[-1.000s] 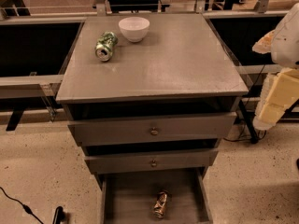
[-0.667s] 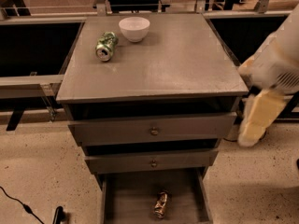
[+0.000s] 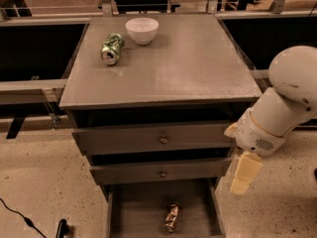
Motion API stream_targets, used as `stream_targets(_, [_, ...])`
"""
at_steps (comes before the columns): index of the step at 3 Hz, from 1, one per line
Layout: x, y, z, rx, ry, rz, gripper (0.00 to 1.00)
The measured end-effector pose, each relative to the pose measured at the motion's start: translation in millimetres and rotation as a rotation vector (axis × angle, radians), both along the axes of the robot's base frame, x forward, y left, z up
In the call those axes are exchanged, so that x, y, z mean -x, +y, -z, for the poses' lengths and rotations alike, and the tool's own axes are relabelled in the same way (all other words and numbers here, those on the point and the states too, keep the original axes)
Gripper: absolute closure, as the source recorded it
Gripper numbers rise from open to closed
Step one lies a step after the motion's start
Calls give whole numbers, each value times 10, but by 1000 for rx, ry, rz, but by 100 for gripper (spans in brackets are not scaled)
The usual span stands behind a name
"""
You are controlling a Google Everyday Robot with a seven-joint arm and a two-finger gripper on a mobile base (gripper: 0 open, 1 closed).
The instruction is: Pick orange can from bottom drawer and place on counter
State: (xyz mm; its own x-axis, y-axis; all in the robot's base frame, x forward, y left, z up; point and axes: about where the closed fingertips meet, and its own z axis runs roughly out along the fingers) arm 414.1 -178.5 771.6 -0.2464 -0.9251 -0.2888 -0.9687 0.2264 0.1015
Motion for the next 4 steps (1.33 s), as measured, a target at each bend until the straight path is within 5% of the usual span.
stream_targets(1, [-66,29,102,48,11,8,0])
stream_targets(2, [54,218,518,-2,51,-8,0])
stream_targets(3, [174,432,742,-170,-53,-31,0])
stream_targets(4, [71,303,676,-199,-179,-20,0])
